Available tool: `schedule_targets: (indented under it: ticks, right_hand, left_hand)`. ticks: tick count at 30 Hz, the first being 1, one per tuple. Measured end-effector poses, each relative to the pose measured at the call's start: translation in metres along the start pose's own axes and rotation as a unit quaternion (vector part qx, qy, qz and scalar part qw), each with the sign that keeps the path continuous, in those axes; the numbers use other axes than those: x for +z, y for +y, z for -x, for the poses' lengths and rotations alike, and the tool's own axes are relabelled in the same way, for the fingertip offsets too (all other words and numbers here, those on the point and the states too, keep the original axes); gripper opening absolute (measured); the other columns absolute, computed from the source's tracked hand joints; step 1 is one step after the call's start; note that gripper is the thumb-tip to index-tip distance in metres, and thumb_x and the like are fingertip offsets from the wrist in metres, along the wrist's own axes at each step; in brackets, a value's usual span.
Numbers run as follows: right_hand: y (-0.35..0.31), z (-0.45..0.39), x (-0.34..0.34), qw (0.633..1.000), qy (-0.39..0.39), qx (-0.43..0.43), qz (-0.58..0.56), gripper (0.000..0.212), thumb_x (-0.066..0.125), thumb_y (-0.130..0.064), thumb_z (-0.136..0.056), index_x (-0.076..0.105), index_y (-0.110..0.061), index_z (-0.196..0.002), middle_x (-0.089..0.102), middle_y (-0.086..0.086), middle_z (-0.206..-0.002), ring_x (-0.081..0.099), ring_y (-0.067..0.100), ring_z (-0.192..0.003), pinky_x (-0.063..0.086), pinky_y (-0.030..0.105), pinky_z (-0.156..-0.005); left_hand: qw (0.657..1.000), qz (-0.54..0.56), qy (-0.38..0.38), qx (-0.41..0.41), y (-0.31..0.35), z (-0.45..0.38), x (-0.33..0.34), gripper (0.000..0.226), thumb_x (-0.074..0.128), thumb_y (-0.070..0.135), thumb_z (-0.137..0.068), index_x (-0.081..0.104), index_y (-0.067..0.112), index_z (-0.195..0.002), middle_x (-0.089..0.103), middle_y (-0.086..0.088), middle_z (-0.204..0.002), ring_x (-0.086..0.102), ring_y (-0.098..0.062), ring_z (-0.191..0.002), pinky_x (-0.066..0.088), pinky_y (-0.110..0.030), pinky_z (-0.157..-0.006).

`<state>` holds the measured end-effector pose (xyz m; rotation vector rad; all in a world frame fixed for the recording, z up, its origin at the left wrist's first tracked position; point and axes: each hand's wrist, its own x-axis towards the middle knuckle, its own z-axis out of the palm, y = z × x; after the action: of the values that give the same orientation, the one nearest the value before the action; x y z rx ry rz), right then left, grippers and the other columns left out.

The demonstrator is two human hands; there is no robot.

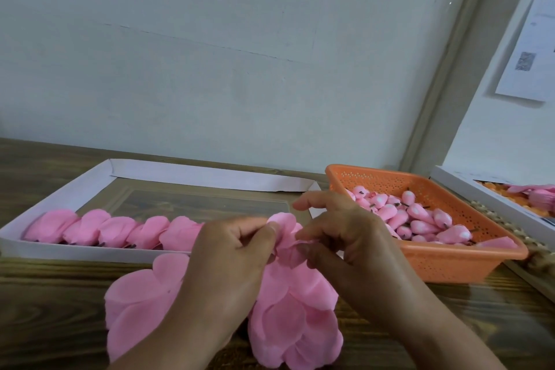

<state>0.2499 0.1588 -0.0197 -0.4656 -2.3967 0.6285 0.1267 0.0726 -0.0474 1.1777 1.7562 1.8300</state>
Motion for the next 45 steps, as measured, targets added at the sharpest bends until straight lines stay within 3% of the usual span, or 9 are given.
schedule_targets:
  ticks: [7,11,15,17,20,27,33,38,45]
  right_hand:
    - [0.002,0.002,-0.004,0.999,-0.016,-0.014,-0.034,0.027,0.066,0.008,-0.077,0.074,-0.018,-0.074,0.057,-0.019,-0.114,0.058,0.015,-0.060,0.047,0.029,-0.062]
    - [-0.001,0.001,-0.005,0.999,-0.008,-0.022,-0.033,0.029,0.068,0.008,-0.076,0.071,-0.020,-0.071,0.058,-0.013,-0.113,0.055,0.010,-0.055,0.026,0.031,-0.095]
    - [-0.004,0.001,-0.007,1.000,-0.012,-0.019,-0.022,0.029,0.066,0.007,-0.077,0.070,-0.021,-0.070,0.055,-0.016,-0.116,0.060,0.014,-0.066,0.047,0.020,-0.076]
    - [-0.005,0.001,-0.007,1.000,-0.019,-0.008,-0.020,0.018,0.066,0.006,-0.078,0.072,-0.011,-0.075,0.054,-0.016,-0.117,0.061,0.018,-0.066,0.052,0.030,-0.067]
    - [-0.005,0.000,-0.009,0.999,-0.031,-0.003,-0.018,0.012,0.066,0.004,-0.080,0.073,-0.006,-0.079,0.053,-0.014,-0.120,0.063,0.016,-0.065,0.051,0.040,-0.068]
    - [-0.006,0.002,-0.011,1.000,-0.020,0.013,-0.019,0.012,0.066,0.003,-0.080,0.071,-0.006,-0.075,0.054,-0.018,-0.117,0.063,0.021,-0.062,0.050,0.040,-0.076]
    - [-0.006,0.006,-0.014,0.999,-0.020,0.016,-0.022,0.012,0.066,0.003,-0.080,0.071,-0.006,-0.075,0.055,-0.014,-0.119,0.064,0.025,-0.070,0.045,0.013,-0.077]
    - [-0.013,0.009,-0.018,0.999,-0.032,-0.016,-0.016,0.010,0.065,0.002,-0.082,0.072,-0.006,-0.079,0.052,-0.014,-0.124,0.061,0.013,-0.062,0.052,0.032,-0.068]
    - [-0.013,0.010,-0.018,0.999,-0.041,-0.015,-0.018,0.010,0.065,-0.001,-0.082,0.072,-0.007,-0.078,0.051,-0.017,-0.124,0.063,0.015,-0.067,0.052,0.042,-0.069]
  left_hand:
    - [0.997,0.018,-0.027,-0.070,-0.004,-0.004,-0.003,0.016,0.064,0.014,-0.087,0.075,0.021,-0.079,0.074,-0.001,-0.072,0.070,-0.021,-0.071,0.058,-0.035,-0.066]
    - [0.986,0.060,-0.074,-0.134,-0.003,-0.006,-0.004,0.015,0.063,0.012,-0.088,0.077,0.019,-0.086,0.075,-0.008,-0.082,0.071,-0.028,-0.083,0.057,-0.045,-0.081]
    - [0.987,0.070,-0.066,-0.131,0.001,-0.005,-0.003,0.015,0.064,0.020,-0.088,0.077,0.019,-0.082,0.075,-0.008,-0.079,0.070,-0.027,-0.079,0.055,-0.037,-0.074]
    - [0.992,0.032,-0.052,-0.109,0.003,-0.007,-0.003,0.021,0.062,0.024,-0.089,0.076,0.017,-0.076,0.073,-0.006,-0.074,0.065,-0.021,-0.071,0.051,-0.030,-0.065]
    - [0.998,-0.038,-0.024,-0.052,0.006,-0.013,-0.006,0.026,0.058,0.017,-0.090,0.071,0.004,-0.071,0.059,-0.014,-0.066,0.050,-0.013,-0.063,0.039,-0.021,-0.056]
    - [0.998,-0.027,-0.012,-0.064,0.007,-0.025,-0.008,0.025,0.066,0.001,-0.082,0.068,0.008,-0.058,0.058,-0.003,-0.055,0.051,-0.009,-0.046,0.051,-0.019,-0.049]
    - [0.996,-0.041,-0.011,-0.073,0.014,-0.025,-0.003,0.027,0.069,0.006,-0.081,0.060,0.014,-0.057,0.055,0.000,-0.052,0.053,-0.019,-0.052,0.052,-0.031,-0.058]
    - [0.995,-0.093,0.029,-0.037,0.021,-0.022,-0.003,0.028,0.062,0.003,-0.082,0.052,0.012,-0.057,0.052,-0.002,-0.054,0.054,-0.023,-0.056,0.056,-0.048,-0.066]
    - [0.986,-0.168,0.008,0.020,0.025,-0.018,-0.004,0.027,0.061,0.009,-0.084,0.050,0.015,-0.060,0.049,0.002,-0.053,0.045,-0.015,-0.050,0.043,-0.029,-0.054]
